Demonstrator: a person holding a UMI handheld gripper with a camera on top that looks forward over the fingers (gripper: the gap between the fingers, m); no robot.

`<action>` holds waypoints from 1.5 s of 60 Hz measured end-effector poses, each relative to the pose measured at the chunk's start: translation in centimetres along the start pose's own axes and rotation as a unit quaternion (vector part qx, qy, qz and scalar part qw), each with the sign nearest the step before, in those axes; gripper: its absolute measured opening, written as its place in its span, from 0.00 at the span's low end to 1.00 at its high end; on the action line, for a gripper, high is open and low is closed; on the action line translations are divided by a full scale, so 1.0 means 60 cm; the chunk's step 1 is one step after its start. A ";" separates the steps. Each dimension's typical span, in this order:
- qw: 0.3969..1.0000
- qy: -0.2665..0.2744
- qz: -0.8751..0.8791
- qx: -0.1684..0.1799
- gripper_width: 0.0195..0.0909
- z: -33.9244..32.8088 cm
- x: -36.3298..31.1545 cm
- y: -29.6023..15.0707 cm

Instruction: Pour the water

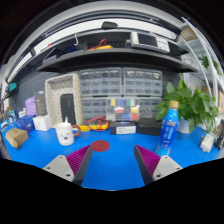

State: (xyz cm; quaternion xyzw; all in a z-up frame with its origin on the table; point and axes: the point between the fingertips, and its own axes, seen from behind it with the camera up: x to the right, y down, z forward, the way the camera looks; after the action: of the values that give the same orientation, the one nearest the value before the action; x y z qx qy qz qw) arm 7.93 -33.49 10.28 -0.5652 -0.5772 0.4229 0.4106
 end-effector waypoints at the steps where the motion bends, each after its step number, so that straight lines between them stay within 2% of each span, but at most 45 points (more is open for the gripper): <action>1: 1.000 0.005 0.001 0.001 0.94 -0.003 0.014 0.007; 14: 0.995 0.082 -0.005 0.050 0.93 -0.005 0.183 0.009; 22: 0.991 0.118 0.001 0.064 0.92 0.019 0.263 -0.012; 39: 0.988 0.134 0.009 0.082 0.90 0.124 0.351 -0.048; 47: 0.988 0.130 0.020 0.079 0.76 0.153 0.358 -0.052; 49: 0.988 0.128 0.023 0.081 0.70 0.160 0.358 -0.052; 53: 0.988 0.127 0.020 0.084 0.46 0.168 0.356 -0.051; 56: 0.987 0.132 0.014 0.093 0.46 0.170 0.356 -0.054; 60: 0.986 0.133 -0.001 0.098 0.38 0.170 0.358 -0.057; 65: 0.985 0.140 -0.006 0.105 0.24 0.173 0.354 -0.060; 75: 0.985 0.140 0.002 0.102 0.23 0.174 0.354 -0.059; 82: 0.986 0.142 -0.008 0.088 0.23 0.173 0.349 -0.056; 90: 0.986 0.130 -0.073 0.075 0.23 0.179 0.292 -0.072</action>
State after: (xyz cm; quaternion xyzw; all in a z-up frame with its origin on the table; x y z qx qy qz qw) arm -4.03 -16.25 11.04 -0.5391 -0.5254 0.3564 0.5534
